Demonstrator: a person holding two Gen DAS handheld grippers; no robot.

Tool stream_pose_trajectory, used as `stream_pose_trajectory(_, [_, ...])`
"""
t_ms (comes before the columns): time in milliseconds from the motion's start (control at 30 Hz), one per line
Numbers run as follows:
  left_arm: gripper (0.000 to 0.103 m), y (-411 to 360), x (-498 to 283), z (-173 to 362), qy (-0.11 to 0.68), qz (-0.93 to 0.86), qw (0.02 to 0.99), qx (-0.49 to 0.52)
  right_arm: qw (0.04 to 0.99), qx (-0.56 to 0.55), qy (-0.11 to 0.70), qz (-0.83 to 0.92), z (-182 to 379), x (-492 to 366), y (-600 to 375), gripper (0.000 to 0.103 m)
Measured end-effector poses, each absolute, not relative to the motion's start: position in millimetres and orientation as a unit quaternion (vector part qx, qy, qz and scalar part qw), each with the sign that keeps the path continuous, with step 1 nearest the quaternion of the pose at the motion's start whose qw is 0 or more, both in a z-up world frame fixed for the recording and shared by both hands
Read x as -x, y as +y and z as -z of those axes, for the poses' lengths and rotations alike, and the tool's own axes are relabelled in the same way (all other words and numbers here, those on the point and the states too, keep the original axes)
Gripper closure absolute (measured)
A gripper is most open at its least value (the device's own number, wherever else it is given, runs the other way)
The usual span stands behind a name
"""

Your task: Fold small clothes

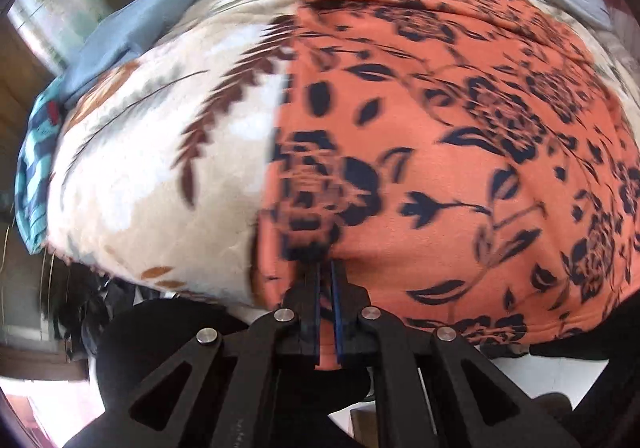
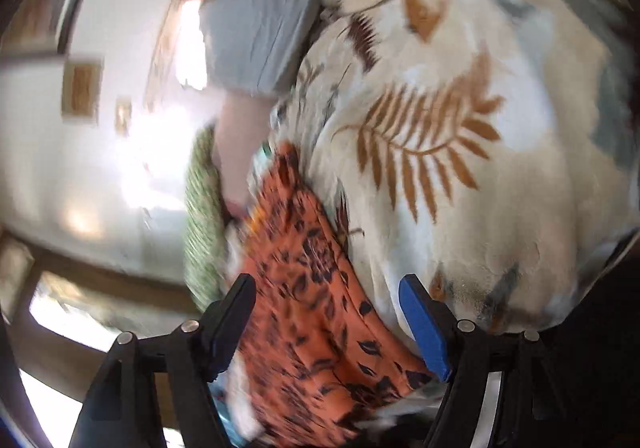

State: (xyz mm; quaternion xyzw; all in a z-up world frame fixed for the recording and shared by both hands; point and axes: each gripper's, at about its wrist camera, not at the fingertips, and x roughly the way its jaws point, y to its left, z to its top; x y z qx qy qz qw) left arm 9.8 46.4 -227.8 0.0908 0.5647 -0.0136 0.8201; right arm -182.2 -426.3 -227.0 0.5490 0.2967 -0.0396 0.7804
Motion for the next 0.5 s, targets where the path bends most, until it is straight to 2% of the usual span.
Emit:
stream_pose_trajectory(133, [0.097,63,-8,218,0.568,-0.002,0.821,-0.059,0.778,-0.488,0.396,0.015,231,148,-402,0.026])
stream_pose_trajectory(167, [0.089,66,-7,215,0.568,-0.002,0.822,-0.049,0.77,-0.488,0.412,0.011,239,143,-400,0.026])
stream_pose_trajectory(200, [0.072,68,-7,215,0.569,-0.004,0.821,-0.038,0.763,-0.487,0.425,0.011,246,138,-398,0.028])
stream_pose_trajectory(233, [0.062,72,-7,214,0.568,-0.007,0.822,-0.027,0.76,-0.484,0.434,0.015,251,136,-397,0.028])
stream_pose_trajectory(267, [0.046,76,-7,212,0.563,-0.01,0.826,-0.016,0.759,-0.481,0.44,0.013,255,135,-397,0.028])
stream_pose_trajectory(300, [0.042,79,-8,212,0.558,-0.013,0.83,-0.011,0.753,-0.477,0.453,0.006,260,132,-396,0.028])
stream_pose_trajectory(467, [0.041,80,-18,220,0.574,0.018,0.818,0.022,0.757,-0.438,0.484,-0.003,262,117,-385,0.029])
stream_pose_trajectory(500, [0.041,80,-19,223,0.578,0.029,0.815,0.035,0.758,-0.428,0.492,-0.002,262,115,-383,0.034])
